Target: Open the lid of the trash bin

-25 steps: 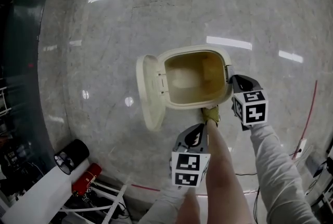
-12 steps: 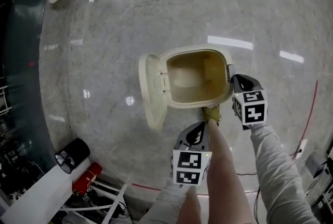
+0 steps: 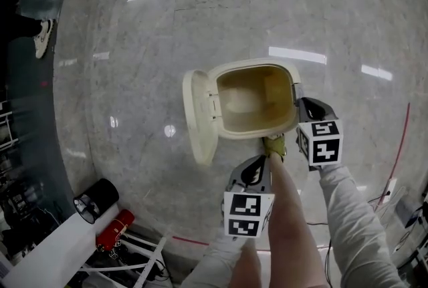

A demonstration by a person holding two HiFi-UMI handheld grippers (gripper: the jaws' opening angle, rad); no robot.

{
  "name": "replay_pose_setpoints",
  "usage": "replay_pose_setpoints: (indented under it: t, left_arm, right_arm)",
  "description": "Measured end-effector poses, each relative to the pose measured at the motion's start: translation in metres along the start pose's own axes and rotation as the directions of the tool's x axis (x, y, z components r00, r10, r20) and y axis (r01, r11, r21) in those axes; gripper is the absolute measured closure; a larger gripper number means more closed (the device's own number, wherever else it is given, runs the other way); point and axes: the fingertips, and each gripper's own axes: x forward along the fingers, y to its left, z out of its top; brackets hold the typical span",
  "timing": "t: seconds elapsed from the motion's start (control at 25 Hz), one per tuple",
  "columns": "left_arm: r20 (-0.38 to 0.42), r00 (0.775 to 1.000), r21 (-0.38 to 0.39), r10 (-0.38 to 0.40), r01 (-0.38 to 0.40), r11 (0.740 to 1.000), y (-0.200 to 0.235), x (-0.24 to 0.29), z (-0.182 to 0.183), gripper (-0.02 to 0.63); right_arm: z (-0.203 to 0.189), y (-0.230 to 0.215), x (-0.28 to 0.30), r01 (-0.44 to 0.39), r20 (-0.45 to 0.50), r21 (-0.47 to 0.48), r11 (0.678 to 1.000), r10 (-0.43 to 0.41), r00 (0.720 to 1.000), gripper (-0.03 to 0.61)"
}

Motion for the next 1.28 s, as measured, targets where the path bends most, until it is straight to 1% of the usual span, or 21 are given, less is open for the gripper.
replay_pose_setpoints:
  t: [0.4,0.92,1.28]
  left_arm:
    - [0.017,1.000,-0.003,0.012,-0.012,1.000,0.001,-0.007,0.004,0.609]
    - [0.032,0.999,0.011,0.004,-0.004,1.000,-0.008,-0.014,0.011,0.609]
    - [0.035,0.999,0.022,0.006,-0.007,1.000,-0.009,-0.018,0.012,0.609]
  right_arm:
    - [0.017,0.029,-0.044,-0.051,0.096,0.031,0.998,0.048,0.994,0.583]
    - [0.006,0.046,-0.101,-0.082,0.129,0.081,0.993,0.071,0.989,0.583]
    - [0.001,0.051,-0.111,-0.088,0.138,0.089,0.992,0.076,0.988,0.583]
